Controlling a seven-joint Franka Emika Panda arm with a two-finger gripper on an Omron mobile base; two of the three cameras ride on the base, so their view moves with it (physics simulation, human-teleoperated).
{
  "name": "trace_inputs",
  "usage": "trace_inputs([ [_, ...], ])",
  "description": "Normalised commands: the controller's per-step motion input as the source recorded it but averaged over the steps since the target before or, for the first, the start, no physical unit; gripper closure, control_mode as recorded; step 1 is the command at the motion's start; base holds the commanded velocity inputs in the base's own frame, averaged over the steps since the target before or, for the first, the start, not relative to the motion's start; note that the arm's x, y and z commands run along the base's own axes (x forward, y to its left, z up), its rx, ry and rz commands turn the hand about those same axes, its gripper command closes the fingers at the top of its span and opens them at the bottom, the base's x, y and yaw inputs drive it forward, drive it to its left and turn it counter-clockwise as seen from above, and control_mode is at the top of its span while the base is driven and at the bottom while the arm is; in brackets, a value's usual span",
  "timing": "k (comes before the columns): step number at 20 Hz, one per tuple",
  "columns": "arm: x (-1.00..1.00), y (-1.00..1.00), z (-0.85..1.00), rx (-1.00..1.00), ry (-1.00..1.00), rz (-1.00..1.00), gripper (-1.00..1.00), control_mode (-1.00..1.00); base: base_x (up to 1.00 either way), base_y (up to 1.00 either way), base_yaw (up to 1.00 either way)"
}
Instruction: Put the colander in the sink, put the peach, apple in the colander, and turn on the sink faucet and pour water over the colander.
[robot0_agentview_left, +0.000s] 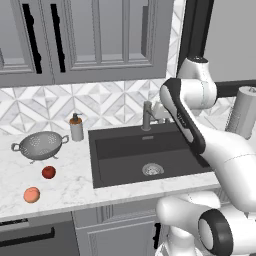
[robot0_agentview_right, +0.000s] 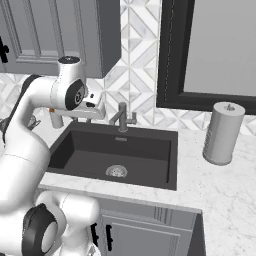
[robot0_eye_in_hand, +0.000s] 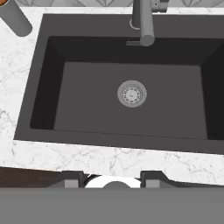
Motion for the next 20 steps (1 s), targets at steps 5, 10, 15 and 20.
trace_inputs([
  [5,-0.18,0.24,0.0,-0.01,-0.09,0.0,-1.0,-1.0,0.0,0.0,0.0],
  [10,-0.4,0.46,-0.05,0.0,-0.1,-0.02,-1.0,-1.0,0.0,0.0,0.0],
  [15,-0.31,0.65,-0.12,0.02,-0.11,-0.09,-1.0,-1.0,0.0,0.0,0.0],
  [20,-0.07,0.83,-0.16,0.12,-0.14,-0.04,-1.0,-1.0,0.0,0.0,0.0],
])
